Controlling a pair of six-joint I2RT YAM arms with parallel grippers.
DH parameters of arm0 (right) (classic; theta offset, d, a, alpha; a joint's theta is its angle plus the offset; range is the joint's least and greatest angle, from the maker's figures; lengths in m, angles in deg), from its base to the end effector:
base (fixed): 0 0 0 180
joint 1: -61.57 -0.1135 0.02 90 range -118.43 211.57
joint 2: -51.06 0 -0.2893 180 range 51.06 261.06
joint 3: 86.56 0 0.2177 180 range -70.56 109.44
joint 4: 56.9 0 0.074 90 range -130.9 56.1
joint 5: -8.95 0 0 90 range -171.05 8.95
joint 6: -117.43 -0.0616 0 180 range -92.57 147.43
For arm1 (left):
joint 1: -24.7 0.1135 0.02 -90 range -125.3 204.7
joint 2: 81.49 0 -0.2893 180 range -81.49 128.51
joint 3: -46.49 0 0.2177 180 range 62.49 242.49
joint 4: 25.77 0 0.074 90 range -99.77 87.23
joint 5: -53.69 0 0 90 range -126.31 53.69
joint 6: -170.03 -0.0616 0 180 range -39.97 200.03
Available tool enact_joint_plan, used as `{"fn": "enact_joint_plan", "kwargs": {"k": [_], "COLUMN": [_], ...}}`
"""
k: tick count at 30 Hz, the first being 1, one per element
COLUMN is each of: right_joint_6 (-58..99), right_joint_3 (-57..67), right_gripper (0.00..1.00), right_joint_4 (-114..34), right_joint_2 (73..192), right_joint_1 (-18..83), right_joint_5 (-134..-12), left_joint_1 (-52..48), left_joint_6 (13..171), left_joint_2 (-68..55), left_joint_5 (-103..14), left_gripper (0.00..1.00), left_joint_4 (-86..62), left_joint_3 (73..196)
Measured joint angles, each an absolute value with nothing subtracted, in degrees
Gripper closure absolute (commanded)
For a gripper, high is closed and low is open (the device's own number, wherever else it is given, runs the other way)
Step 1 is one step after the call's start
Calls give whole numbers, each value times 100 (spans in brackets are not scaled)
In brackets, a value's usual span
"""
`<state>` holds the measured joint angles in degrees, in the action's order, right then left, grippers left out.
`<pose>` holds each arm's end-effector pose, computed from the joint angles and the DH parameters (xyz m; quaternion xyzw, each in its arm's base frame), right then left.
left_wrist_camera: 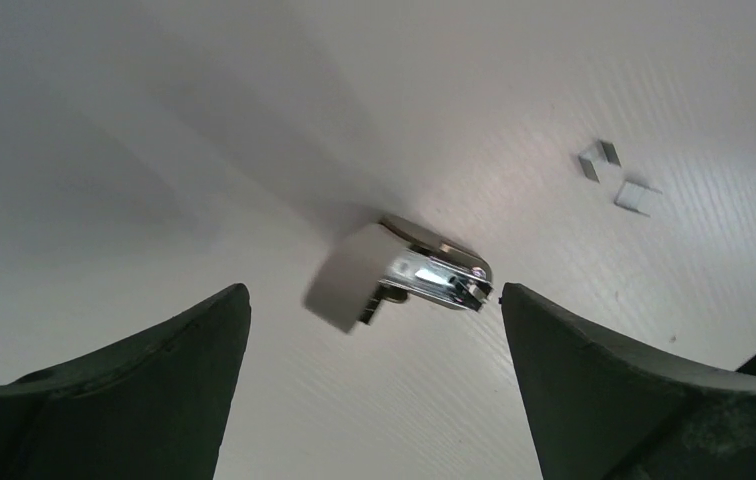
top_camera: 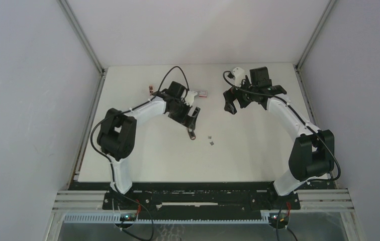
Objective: Unload the staples from the stapler
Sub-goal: Adjust the stapler at the center of the board.
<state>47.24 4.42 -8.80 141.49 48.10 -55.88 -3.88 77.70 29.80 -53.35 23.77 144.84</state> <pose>0.3123 0.1017 0.3091 -0.3361 0.8491 0.1833 0.3640 0.3414 -0.2065 0.2164 0.2899 0.9165 -0.1936 0.1964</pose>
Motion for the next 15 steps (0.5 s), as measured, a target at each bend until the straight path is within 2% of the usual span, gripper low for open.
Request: {"fn": "enact_joint_plan", "kwargs": {"k": [6, 15], "right_joint_6": [4727, 4768], "right_joint_3": [442, 442], "right_gripper": [0, 0], "right_joint_4": [-869, -843], "right_joint_2": [14149, 14149], "right_joint_1": [4810, 4810], "right_joint_5": [-5591, -5591], "left_joint_1": [-768, -849], "left_joint_6": [7882, 8163], "left_joint_2": [2807, 2768], "left_joint_5": [-5580, -5667], "left_gripper": [0, 0], "left_joint_4": [2202, 1881], "left_joint_3": [13929, 13826]}}
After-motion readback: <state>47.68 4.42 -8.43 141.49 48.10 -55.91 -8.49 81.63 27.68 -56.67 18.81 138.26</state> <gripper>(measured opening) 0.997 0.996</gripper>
